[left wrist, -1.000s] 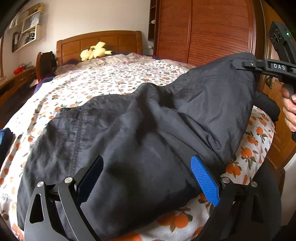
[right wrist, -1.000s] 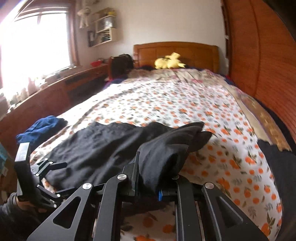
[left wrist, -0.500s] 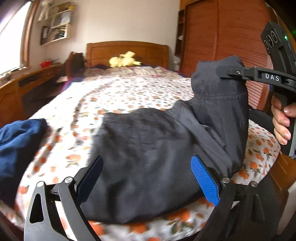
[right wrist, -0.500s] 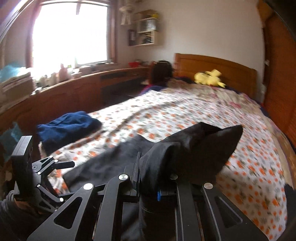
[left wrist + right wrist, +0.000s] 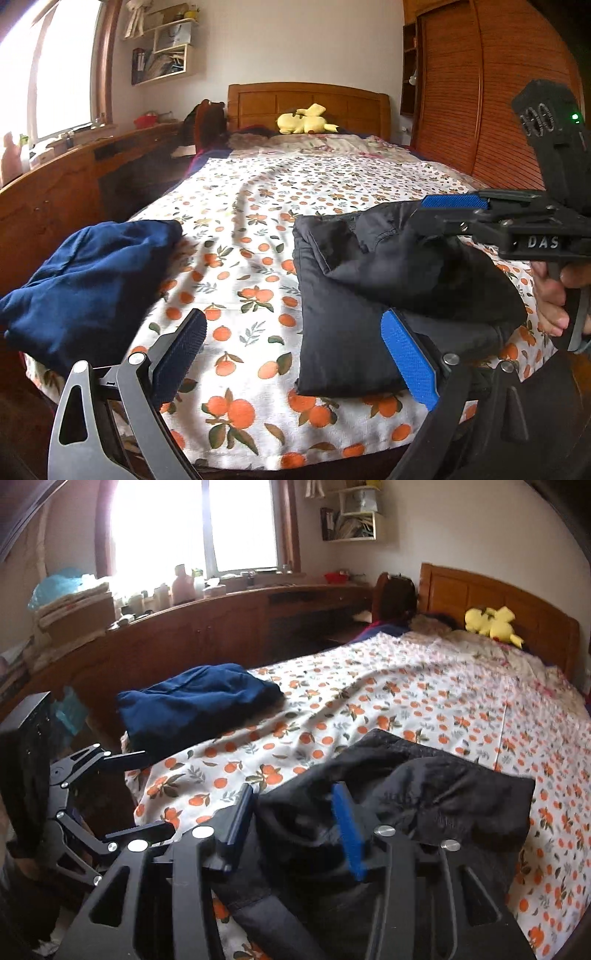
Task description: Fold large clothes
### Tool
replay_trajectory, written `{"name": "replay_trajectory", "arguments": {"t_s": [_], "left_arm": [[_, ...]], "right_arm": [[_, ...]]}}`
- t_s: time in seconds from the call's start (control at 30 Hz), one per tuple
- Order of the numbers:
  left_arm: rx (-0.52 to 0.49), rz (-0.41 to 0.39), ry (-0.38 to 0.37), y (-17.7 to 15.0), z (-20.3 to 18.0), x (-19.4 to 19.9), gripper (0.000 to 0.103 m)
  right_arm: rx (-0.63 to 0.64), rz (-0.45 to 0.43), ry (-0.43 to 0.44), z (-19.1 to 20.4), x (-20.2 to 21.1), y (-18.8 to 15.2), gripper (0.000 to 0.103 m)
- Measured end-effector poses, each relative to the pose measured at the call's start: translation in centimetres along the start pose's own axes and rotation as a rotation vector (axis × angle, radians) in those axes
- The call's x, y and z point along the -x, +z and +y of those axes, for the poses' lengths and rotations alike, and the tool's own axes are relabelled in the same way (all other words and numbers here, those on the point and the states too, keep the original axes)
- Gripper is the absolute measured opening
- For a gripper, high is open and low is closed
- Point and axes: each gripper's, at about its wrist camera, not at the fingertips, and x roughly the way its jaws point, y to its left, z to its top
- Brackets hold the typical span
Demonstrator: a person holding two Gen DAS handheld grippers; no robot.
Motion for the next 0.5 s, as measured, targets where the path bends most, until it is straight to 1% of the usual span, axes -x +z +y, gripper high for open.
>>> {"name": "replay_trajectory", "arguments": {"t_s": [0.1, 0.2, 0.27, 0.33, 0.5], "left_arm": [[0.002, -0.005, -0.005, 0.3, -0.3, 0.4, 0.096], [-0.003, -0.01, -0.021, 0.7, -1.2, 0.4, 0.096], [-0.01, -0.01, -0.034, 1.1, -2.0, 0.2, 0.096], [-0.02, -0.009, -0.049, 1.5, -2.9, -0.1, 0.096], [-0.04, -0.01, -0.085, 2.7, -4.9, -1.1, 0.096]], "right_arm": [[0.01, -0.016, -0.005, 0.1, 1.2, 0.6, 0.043], [0.012, -0.018, -0.027, -0.6, 2.3, 0.8, 0.042], [0.003, -0.017, -0.043, -1.3, 3.0, 0.7, 0.039], [-0.004, -0.014, -0.065, -2.2, 3.8, 0.2, 0.036], [-0.043, 0.014, -0.118, -4.8, 5.4, -2.1, 0.034]]}}
